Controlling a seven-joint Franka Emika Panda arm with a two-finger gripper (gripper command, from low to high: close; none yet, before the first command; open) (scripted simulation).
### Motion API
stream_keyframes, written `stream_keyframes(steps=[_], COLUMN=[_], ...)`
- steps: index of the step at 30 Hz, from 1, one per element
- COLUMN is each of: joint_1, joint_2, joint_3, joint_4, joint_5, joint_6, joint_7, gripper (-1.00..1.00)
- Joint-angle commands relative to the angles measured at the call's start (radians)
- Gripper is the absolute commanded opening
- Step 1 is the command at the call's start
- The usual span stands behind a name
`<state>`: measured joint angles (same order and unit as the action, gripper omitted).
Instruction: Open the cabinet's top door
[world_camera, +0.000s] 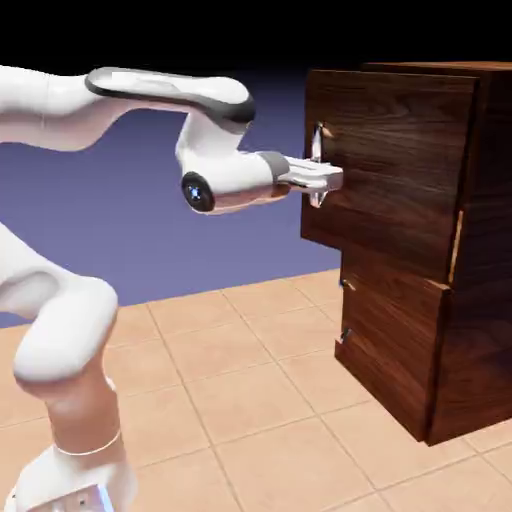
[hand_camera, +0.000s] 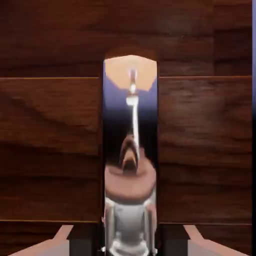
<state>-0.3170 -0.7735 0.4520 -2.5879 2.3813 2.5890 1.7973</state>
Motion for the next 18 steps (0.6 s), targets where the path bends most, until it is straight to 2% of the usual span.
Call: stream_keyframes(steps=[1,10,18], joint_1=[0.018,0.086,0.061], joint_2=[-0.014,-0.121,-0.113], joint_3=[-0.031,-0.308,-0.577], joint_4=[-0.021,-0.158,-0.168], joint_5=[-0.042,-0.434,-0.78], joint_6=[-0.026,-0.297,-0.617], joint_7=[0.022,0.176,0.231], gripper=[-1.0,-1.0,-1.0])
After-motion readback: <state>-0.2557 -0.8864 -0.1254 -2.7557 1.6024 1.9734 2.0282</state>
